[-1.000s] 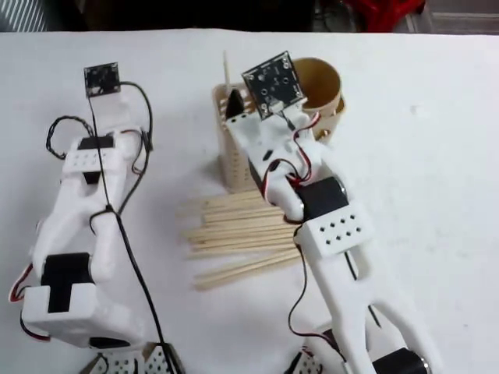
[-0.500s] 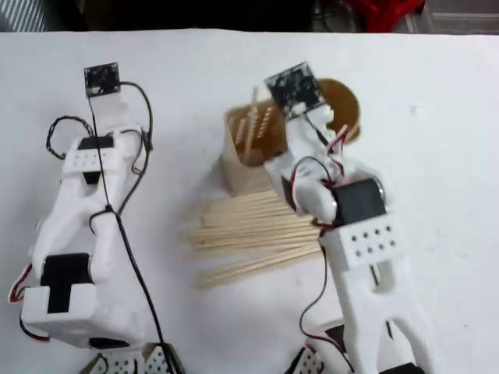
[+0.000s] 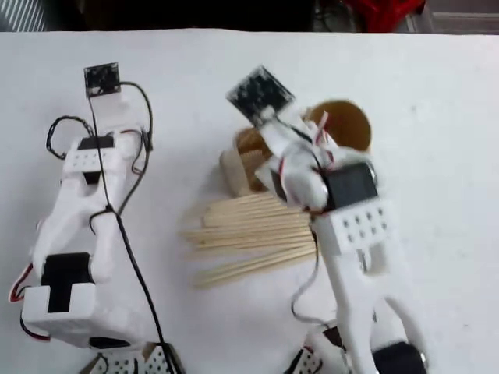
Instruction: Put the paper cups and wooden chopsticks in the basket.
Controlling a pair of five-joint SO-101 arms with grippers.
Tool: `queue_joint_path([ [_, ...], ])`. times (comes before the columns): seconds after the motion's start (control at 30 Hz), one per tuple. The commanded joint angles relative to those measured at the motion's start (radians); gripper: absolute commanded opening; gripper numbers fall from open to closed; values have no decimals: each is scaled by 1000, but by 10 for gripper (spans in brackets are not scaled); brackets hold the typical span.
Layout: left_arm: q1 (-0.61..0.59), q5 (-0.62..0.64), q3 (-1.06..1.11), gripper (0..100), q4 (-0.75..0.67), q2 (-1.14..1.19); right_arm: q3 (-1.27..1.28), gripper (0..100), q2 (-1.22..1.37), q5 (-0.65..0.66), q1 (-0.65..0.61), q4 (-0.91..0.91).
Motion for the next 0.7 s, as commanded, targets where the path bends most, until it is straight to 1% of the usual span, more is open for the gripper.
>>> queue_joint_path([
  [0.0, -13, -9, -6, 128, -18, -7, -209, 145, 159, 5, -1, 5],
  [0.23, -13, -9, -9, 128, -25, -7, -417, 145, 278, -15, -4, 68],
  [0.47, -12, -9, -8, 128, -25, -7, -482, 145, 243, -11, -45, 163],
  [0.57, -12, -9, -8, 128, -25, -7, -500, 145, 219, -5, -56, 255],
  [0.6, -12, -9, -8, 128, -25, -7, -506, 142, 208, 18, -67, 291],
  [0.67, -12, -9, -8, 128, -25, -7, -491, 140, 180, 106, -96, 326],
])
